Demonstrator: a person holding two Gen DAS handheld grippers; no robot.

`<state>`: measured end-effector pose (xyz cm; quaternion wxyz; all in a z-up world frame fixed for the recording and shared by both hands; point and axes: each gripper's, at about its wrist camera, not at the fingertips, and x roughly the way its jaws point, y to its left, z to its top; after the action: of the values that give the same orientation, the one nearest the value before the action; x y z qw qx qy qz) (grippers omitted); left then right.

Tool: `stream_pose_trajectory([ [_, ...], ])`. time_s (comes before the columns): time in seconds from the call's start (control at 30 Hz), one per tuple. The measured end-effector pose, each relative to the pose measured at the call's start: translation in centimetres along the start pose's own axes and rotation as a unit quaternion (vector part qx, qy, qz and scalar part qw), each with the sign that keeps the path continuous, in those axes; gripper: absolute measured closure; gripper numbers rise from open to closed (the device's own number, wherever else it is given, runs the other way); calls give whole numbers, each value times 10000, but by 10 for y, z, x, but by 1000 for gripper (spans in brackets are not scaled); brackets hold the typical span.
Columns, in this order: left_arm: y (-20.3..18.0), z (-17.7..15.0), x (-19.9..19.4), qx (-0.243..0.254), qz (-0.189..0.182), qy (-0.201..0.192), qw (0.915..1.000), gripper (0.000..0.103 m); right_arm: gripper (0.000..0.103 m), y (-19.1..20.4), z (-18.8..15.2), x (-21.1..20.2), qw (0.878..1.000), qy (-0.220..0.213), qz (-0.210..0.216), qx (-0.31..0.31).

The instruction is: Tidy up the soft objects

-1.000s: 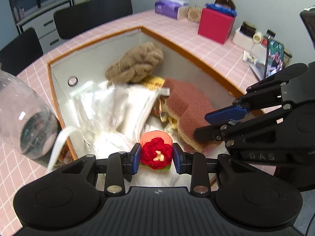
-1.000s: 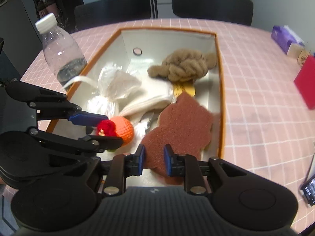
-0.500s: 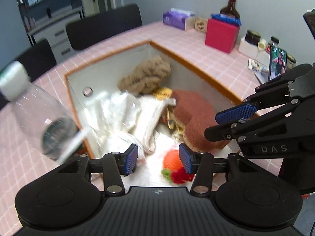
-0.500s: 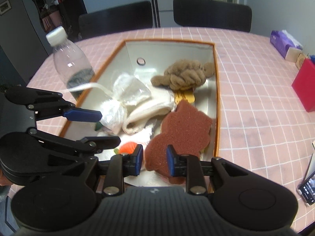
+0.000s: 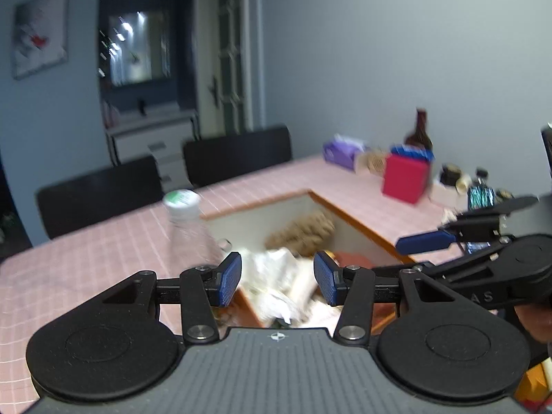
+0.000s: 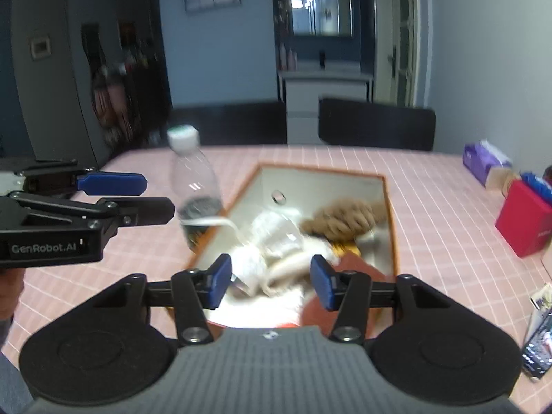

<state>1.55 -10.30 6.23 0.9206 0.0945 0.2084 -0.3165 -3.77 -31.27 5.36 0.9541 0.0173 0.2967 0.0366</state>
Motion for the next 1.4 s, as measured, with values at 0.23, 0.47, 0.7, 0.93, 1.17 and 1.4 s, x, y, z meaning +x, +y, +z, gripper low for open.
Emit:
stream_pose_trajectory([
  [0.23,5,-30,-38,91,814,-880,9927,46,34,39,-24,-28,9946,-1001,-75,-275],
  [0.47,-8,-77,-48,452,1954,-1519,9678,32,20,62,-63,-40,9805,-1906,-453,-168],
  [0.7,-17,-109,-48,149,2610,-1667,9507,10,13,68,-102,-44,9692,-2283,-861,338],
  [0.93,-17,-130,-37,-133,2994,-1387,9439,8,6,76,-124,-31,9688,-2158,-1215,122],
  [1.17,-11,-145,-27,-373,2763,-879,9563,8,6,74,-134,-3,9782,-1625,-1291,85],
  [1.4,-6,-158,-18,-614,2818,-330,9569,8,6,80,-140,12,9833,-1314,-1258,-101],
])
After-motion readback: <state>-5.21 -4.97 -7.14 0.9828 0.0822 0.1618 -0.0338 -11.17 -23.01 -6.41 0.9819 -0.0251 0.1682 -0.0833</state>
